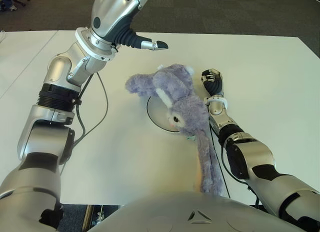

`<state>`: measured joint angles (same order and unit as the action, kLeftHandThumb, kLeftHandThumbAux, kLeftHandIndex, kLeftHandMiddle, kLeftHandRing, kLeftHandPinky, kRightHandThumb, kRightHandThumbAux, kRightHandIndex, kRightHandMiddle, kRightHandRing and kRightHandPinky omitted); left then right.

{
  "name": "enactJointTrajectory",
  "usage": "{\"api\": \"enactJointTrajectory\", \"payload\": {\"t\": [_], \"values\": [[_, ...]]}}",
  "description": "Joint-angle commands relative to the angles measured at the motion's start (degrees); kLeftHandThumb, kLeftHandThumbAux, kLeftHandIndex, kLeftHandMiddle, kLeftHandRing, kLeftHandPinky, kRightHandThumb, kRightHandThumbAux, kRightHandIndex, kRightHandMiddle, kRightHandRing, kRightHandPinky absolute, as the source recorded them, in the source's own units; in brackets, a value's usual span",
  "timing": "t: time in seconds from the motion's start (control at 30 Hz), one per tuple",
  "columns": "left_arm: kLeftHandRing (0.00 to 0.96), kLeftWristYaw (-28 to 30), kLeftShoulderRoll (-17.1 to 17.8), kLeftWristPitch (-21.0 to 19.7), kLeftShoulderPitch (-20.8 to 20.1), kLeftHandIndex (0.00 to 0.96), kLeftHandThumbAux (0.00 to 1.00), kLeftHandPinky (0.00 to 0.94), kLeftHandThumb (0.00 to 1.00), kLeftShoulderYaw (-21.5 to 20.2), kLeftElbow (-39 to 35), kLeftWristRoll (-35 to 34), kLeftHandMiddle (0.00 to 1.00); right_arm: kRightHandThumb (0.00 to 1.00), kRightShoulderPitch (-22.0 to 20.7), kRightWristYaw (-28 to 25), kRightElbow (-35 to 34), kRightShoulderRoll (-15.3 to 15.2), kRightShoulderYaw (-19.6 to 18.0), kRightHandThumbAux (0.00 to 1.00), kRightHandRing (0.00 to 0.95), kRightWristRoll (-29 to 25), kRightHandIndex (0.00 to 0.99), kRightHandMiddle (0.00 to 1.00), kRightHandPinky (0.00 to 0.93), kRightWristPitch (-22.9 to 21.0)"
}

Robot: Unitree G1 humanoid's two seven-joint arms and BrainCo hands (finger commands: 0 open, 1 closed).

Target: Put the doll into the plate.

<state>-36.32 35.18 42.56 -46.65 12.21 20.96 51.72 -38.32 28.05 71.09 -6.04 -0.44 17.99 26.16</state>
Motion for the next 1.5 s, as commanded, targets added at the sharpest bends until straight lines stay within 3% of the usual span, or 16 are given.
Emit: {"api": "enactJointTrajectory", "payload": {"t": [0.03,0.6,0.63,0.67,0.73,0.83,1.0,1.27,1.5], "values": [[0.0,-0.5,-0.8,-0.4,-0.6,0.0,0.289,0.0,0.102,1.0,0.9,0.9,0.0,0.693,10.6,-1.4,7.5,1.5,0.2,0.736,0.569,0.2,0.402,0.491,0.58,-7.0],[0.0,-0.3,-1.2,-0.7,-0.7,0.0,0.289,0.0,0.102,1.1,0.6,0.9,0.0,0.693,10.7,-1.5,7.5,1.3,0.2,0.736,0.569,0.1,0.402,0.491,0.58,-7.0],[0.0,-4.1,-7.5,2.2,3.0,0.0,0.289,0.0,0.102,-3.0,14.6,-7.4,0.0,0.693,10.7,-2.0,7.5,0.9,0.3,0.736,0.569,0.3,0.402,0.491,0.58,-7.0],[0.0,-6.4,-12.3,4.2,5.2,0.0,0.471,0.0,0.025,-6.3,25.1,-14.1,0.0,0.689,10.7,-2.5,7.6,0.7,0.3,0.737,0.464,0.4,0.4,0.388,0.481,-7.0],[0.0,-9.1,-17.3,6.6,7.3,0.0,0.478,0.0,0.003,-9.6,36.0,-20.8,0.0,0.685,10.7,-2.7,7.6,0.5,0.3,0.738,0.421,0.3,0.399,0.358,0.445,-6.7],[0.0,-10.5,-17.4,6.7,6.6,0.0,0.446,0.0,0.0,-9.2,37.4,-20.4,0.0,0.683,10.8,-2.9,7.6,0.5,0.5,0.739,0.412,0.5,0.399,0.354,0.445,-6.7],[0.0,-14.2,-17.8,8.8,8.9,0.0,0.414,0.0,0.0,-8.0,42.4,-18.9,0.0,0.683,10.8,-2.9,7.6,0.5,0.5,0.739,0.411,0.5,0.399,0.353,0.444,-6.9],[0.0,-11.9,-19.5,8.6,9.6,0.0,0.406,0.0,0.0,-10.1,49.3,-23.3,0.0,0.682,10.8,-2.9,7.6,0.5,0.5,0.74,0.408,0.4,0.398,0.348,0.443,-6.9],[0.0,-9.7,-21.2,7.4,11.2,0.0,0.496,0.0,0.0,-11.4,53.0,-26.5,0.0,0.683,10.8,-2.0,7.6,0.5,0.6,0.739,0.431,0.6,0.399,0.344,0.48,-6.7]]}}
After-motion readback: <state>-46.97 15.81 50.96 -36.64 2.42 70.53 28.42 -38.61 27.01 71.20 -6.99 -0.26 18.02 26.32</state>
